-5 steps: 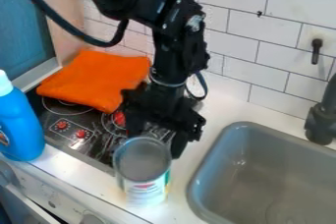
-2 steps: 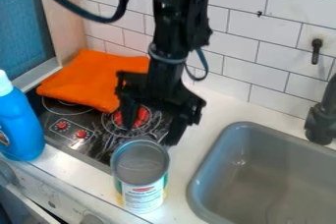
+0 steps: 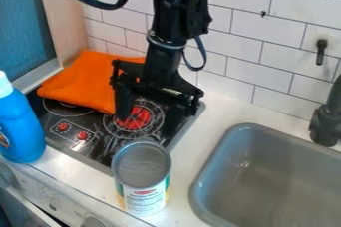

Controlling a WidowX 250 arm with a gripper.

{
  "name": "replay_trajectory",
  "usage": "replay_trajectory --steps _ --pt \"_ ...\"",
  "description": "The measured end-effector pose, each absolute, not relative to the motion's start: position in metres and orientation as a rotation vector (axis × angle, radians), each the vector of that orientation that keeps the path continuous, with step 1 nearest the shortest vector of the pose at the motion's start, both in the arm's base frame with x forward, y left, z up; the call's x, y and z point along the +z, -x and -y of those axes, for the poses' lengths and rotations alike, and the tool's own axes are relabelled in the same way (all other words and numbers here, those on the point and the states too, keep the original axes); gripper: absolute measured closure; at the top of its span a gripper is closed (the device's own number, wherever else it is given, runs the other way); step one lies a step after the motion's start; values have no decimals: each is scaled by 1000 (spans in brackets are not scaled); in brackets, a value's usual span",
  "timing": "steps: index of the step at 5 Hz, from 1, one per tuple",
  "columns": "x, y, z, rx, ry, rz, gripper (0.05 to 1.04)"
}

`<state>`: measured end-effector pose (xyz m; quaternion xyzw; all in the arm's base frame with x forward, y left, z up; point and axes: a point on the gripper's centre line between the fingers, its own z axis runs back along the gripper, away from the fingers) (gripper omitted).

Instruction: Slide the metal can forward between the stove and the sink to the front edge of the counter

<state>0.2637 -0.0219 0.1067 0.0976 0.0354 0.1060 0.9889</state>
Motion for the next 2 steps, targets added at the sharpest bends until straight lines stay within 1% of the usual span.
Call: replay_trajectory --steps 2 --pt "128 -277 2 114 -184 -49 83"
